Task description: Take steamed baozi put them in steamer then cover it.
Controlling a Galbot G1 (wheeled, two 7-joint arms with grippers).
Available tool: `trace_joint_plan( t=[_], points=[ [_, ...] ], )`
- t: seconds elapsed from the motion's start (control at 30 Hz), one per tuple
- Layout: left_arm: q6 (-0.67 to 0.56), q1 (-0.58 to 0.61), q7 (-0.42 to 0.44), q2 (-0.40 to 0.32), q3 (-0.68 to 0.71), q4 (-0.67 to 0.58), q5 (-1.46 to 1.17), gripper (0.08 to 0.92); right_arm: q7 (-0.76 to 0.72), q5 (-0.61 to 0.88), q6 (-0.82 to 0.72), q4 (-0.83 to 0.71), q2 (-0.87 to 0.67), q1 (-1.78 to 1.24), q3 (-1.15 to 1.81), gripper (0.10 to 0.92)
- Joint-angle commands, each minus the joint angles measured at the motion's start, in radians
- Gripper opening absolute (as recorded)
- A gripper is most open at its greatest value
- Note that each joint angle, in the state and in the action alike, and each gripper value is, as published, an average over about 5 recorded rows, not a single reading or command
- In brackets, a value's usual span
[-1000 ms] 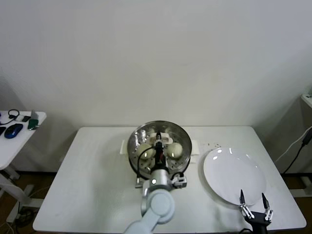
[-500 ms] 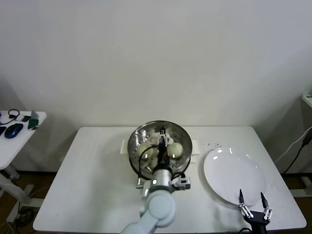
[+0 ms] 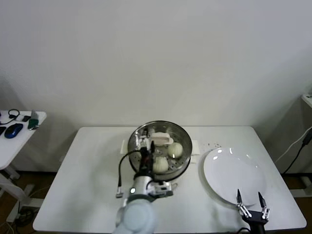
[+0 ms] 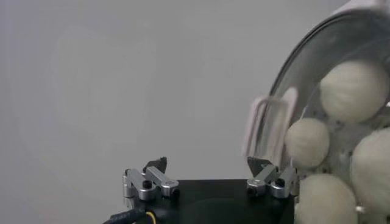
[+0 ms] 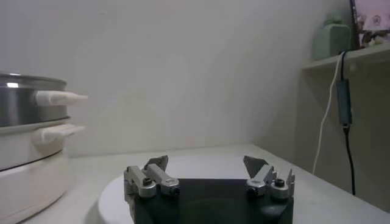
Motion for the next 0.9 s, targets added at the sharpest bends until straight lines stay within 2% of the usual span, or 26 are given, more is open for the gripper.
trace_joint_plan(
  t=[0.03, 0.17, 0.3, 0.53, 0.77, 0.9],
  points=[
    [-0.518, 0.237, -0.308, 0.094, -0.477, -0.175, -0.915, 0.822, 0.039, -0.043, -0.071, 0.093, -0.025, -0.046, 0.011, 0.823],
    [-0.645, 0.335, -0.301, 0.081, -0.714, -0.167, -1.231, 0.823, 0.038, -0.067, -0.076, 0.108, -0.024, -0.051, 0.011, 0.823],
    [-0.773, 0.418, -0.271, 0.077, -0.837, -0.097, -1.495, 0.823, 0.036, -0.080, -0.073, 0.114, -0.026, -0.054, 0.012, 0.823],
    [-0.983, 0.503, -0.203, 0.055, -0.792, 0.095, -1.585, 0.823, 0.018, -0.077, -0.088, 0.097, -0.050, -0.051, 0.002, 0.823],
    [-1.049, 0.520, -0.188, 0.031, -0.729, 0.266, -1.554, 0.823, 0.014, -0.072, -0.102, 0.077, -0.074, -0.043, -0.006, 0.823],
    [-1.070, 0.529, -0.189, 0.016, -0.714, 0.310, -1.533, 0.823, 0.008, -0.064, -0.106, 0.075, -0.081, -0.039, -0.009, 0.823]
  ],
)
